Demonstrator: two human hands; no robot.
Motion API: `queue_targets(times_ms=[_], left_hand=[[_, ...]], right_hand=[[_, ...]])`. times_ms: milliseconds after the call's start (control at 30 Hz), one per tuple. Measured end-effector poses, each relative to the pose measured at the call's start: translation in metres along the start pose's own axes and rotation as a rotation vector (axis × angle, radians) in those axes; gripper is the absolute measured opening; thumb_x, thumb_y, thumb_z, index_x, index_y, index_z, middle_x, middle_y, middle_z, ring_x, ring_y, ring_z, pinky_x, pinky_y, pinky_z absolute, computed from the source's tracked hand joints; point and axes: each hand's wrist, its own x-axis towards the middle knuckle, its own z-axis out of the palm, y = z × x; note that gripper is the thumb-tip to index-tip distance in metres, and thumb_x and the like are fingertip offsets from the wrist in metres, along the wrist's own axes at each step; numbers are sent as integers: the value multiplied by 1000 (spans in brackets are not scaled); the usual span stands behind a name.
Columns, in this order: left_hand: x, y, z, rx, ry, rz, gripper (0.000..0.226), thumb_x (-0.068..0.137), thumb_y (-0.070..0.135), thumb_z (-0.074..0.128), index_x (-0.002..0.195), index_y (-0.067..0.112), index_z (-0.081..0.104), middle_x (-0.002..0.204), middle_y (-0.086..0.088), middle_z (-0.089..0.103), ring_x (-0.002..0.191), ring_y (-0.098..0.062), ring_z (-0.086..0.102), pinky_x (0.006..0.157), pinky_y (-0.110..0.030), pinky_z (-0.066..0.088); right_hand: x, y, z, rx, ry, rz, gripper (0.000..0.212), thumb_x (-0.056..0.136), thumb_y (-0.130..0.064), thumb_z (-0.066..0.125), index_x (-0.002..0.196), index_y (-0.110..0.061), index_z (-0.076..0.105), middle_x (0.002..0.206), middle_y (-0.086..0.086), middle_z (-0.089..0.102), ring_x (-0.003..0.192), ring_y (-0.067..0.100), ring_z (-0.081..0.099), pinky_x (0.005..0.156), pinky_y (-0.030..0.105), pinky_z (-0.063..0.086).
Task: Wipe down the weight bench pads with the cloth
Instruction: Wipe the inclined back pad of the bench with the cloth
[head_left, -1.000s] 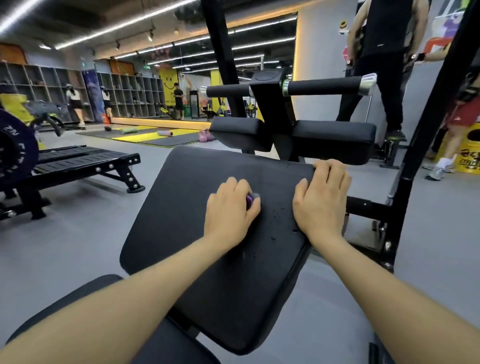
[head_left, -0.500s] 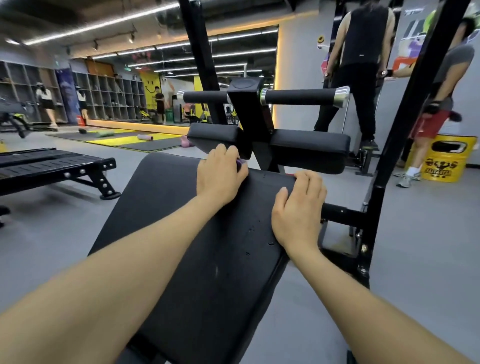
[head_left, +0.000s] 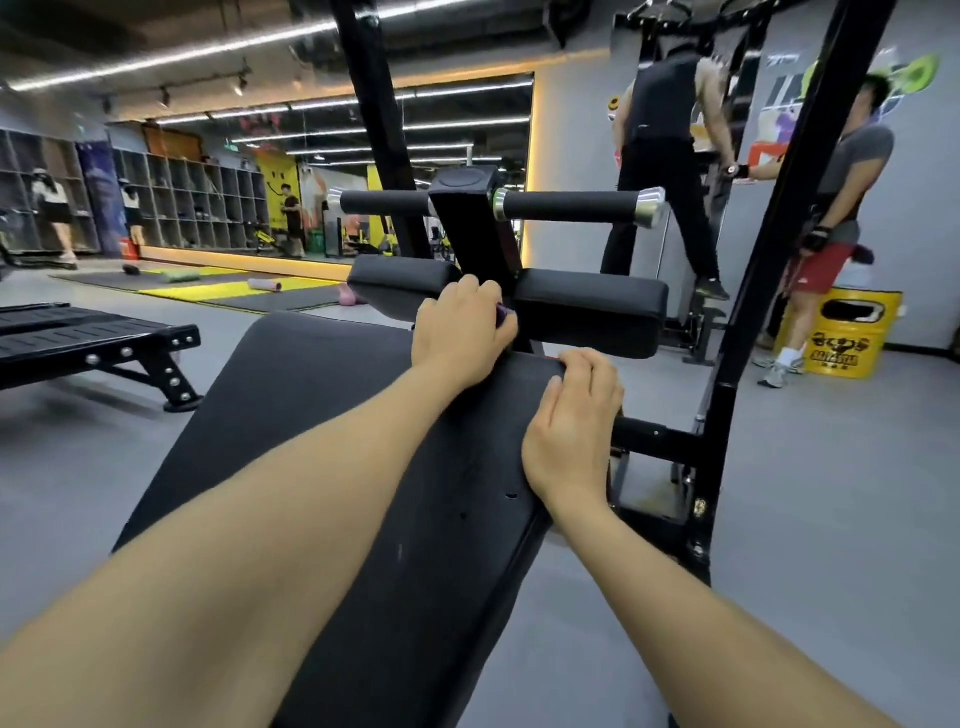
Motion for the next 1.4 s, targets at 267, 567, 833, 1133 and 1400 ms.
queue_targets(times_ms=[267, 567, 833, 1133, 1400], left_hand=[[-78, 7, -27, -237, -98, 87, 24, 92, 35, 48, 85, 13, 51, 85, 0, 48, 84, -23, 51, 73, -38, 42], [-29, 27, -10, -95, 31, -32, 27, 93, 38, 43, 92, 12, 53, 94, -6, 52, 90, -25, 53, 73, -37, 37], [-66, 34, -22, -144, -50, 54, 25, 93, 37, 43, 83, 15, 46, 85, 1, 45, 87, -23, 52, 72, -36, 39], [-55, 43, -18, -229, -44, 71, 23, 92, 37, 46, 86, 16, 51, 86, 1, 45, 83, -21, 50, 73, -35, 39], [-53, 51, -17, -238, -71, 100, 26, 94, 37, 43, 88, 14, 52, 90, -1, 48, 84, -22, 52, 71, -35, 41]], right_hand=[[3, -3, -22, 206, -130, 140, 31, 99, -10, 34, 127, -7, 47, 130, 2, 40, 121, 13, 36, 108, 28, 29], [11, 13, -50, 231, -410, 97, 43, 102, -19, 30, 145, -17, 33, 150, -6, 32, 138, 9, 28, 115, 25, 22], [11, 12, -54, 303, -445, 166, 44, 102, -18, 33, 146, -19, 33, 154, -7, 25, 142, 5, 18, 109, 15, 12], [12, 17, -54, 436, -449, 292, 46, 100, -22, 41, 145, -28, 32, 149, -6, 36, 136, 15, 36, 112, 42, 34], [8, 20, -49, 569, -469, 359, 47, 102, -17, 33, 147, -32, 27, 155, -12, 24, 142, 9, 24, 117, 41, 26]])
